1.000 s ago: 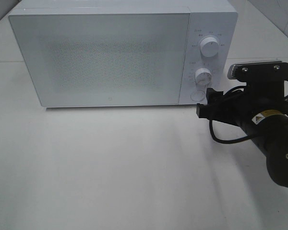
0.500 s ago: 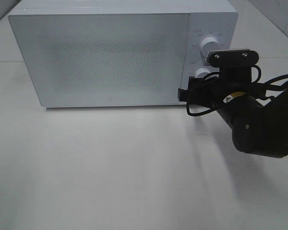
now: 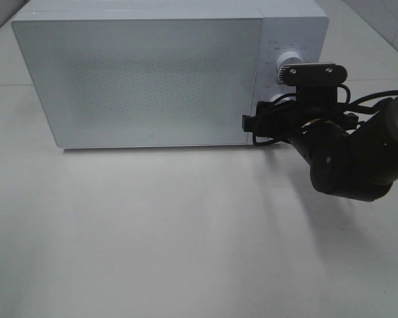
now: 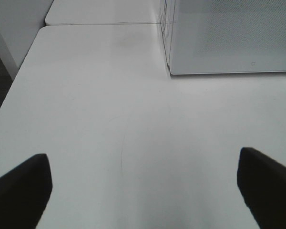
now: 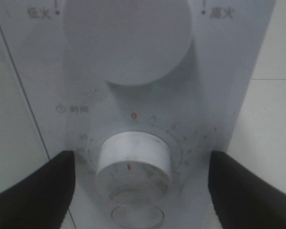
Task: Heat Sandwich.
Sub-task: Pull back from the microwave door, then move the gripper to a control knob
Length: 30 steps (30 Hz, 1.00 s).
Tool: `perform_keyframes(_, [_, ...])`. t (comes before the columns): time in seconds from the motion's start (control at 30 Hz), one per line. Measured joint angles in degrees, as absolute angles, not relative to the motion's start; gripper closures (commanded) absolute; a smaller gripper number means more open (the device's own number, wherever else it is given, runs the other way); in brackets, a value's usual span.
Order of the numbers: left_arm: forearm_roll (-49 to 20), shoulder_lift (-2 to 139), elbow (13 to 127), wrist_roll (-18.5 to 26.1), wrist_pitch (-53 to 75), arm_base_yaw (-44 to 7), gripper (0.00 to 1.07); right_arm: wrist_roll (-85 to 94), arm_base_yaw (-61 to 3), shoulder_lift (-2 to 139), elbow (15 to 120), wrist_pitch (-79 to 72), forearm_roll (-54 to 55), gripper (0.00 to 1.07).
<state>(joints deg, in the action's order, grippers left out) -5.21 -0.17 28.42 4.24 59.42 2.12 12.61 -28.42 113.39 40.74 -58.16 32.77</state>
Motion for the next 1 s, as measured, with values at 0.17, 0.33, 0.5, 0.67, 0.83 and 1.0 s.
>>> perform_keyframes(0.17, [-5.21,-0.17,28.42,4.24,59.42,2.12,0.05,12.61,-28.42,113.39,40.74,-57.81,32.77,0.46])
perform_keyframes(0.33, [-5.21,-0.17,28.42,4.24,59.42,2.12,0.05,12.61,-28.42,113.33,40.85,-57.58,32.77,0.59])
perform_keyframes(0.5, [-5.21,-0.17,28.42,4.24,59.42,2.12,0.05,12.61,-28.48,113.33,40.97,-57.3,32.31,0.82])
perform_keyframes(0.67, [-5.21,-0.17,28.42,4.24,59.42,2.12,0.05,12.61,-28.48,113.33,40.97,-57.24,32.31,0.95])
perform_keyframes(0.83, [-5.21,-0.17,28.42,4.24,59.42,2.12,0.05,12.61,-28.48,113.33,40.97,-57.24,32.31,0.94])
perform_keyframes(1.0, [-5.21,-0.17,28.42,4.24,59.42,2.12,0.05,10.54,-28.48,113.33,40.97,-57.24,32.14,0.92])
